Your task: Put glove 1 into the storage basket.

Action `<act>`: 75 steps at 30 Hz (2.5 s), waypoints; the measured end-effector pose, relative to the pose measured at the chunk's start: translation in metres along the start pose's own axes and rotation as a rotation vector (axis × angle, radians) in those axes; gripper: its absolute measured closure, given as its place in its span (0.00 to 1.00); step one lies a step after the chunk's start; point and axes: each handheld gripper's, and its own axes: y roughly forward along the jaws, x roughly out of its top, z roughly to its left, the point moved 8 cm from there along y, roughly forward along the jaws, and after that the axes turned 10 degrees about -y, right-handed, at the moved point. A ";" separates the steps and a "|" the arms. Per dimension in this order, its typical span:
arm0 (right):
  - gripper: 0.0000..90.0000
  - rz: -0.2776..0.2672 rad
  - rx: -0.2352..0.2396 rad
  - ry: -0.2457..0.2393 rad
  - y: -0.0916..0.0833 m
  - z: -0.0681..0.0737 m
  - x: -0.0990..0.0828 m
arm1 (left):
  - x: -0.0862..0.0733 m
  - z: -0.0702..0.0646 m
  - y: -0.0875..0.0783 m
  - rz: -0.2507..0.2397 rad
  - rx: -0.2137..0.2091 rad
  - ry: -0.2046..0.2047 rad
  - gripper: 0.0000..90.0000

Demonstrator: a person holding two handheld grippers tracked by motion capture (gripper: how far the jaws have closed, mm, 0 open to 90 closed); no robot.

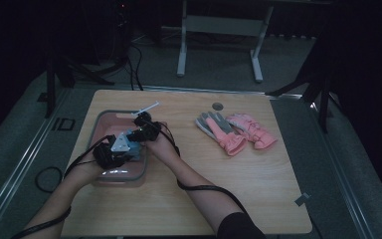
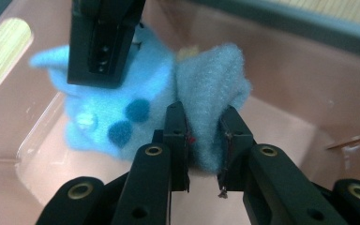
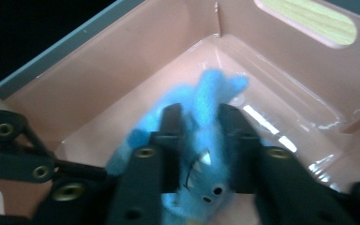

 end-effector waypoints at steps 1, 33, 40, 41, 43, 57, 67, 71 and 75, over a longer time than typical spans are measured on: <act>0.69 0.001 -0.002 -0.005 0.000 0.000 0.000 | 0.000 0.000 0.001 0.004 -0.005 -0.005 0.86; 0.22 -0.149 0.015 -0.052 -0.091 0.006 -0.024 | 0.038 -0.035 -0.041 -0.198 -0.129 -0.293 0.16; 0.23 -0.114 0.005 -0.074 -0.105 -0.002 -0.046 | 0.055 -0.059 -0.036 -0.219 -0.162 -0.252 0.16; 0.23 -0.114 0.008 -0.070 -0.107 -0.003 -0.049 | 0.057 -0.063 -0.035 -0.217 -0.169 -0.246 0.16; 0.22 -0.106 0.009 -0.076 -0.111 -0.006 -0.055 | 0.061 -0.070 -0.032 -0.221 -0.174 -0.230 0.16; 0.15 -0.134 -0.027 -0.032 -0.152 -0.026 -0.096 | 0.087 -0.120 -0.015 -0.282 -0.293 -0.183 0.16; 0.31 -0.128 -0.109 -0.035 -0.179 -0.053 -0.125 | 0.085 -0.150 0.010 -0.269 -0.355 -0.173 0.16; 0.50 -0.116 -0.135 -0.034 -0.191 -0.067 -0.136 | 0.081 -0.159 0.017 -0.263 -0.369 -0.167 0.16; 0.58 -0.101 -0.179 -0.054 -0.203 -0.084 -0.148 | 0.077 -0.165 0.022 -0.279 -0.375 -0.170 0.16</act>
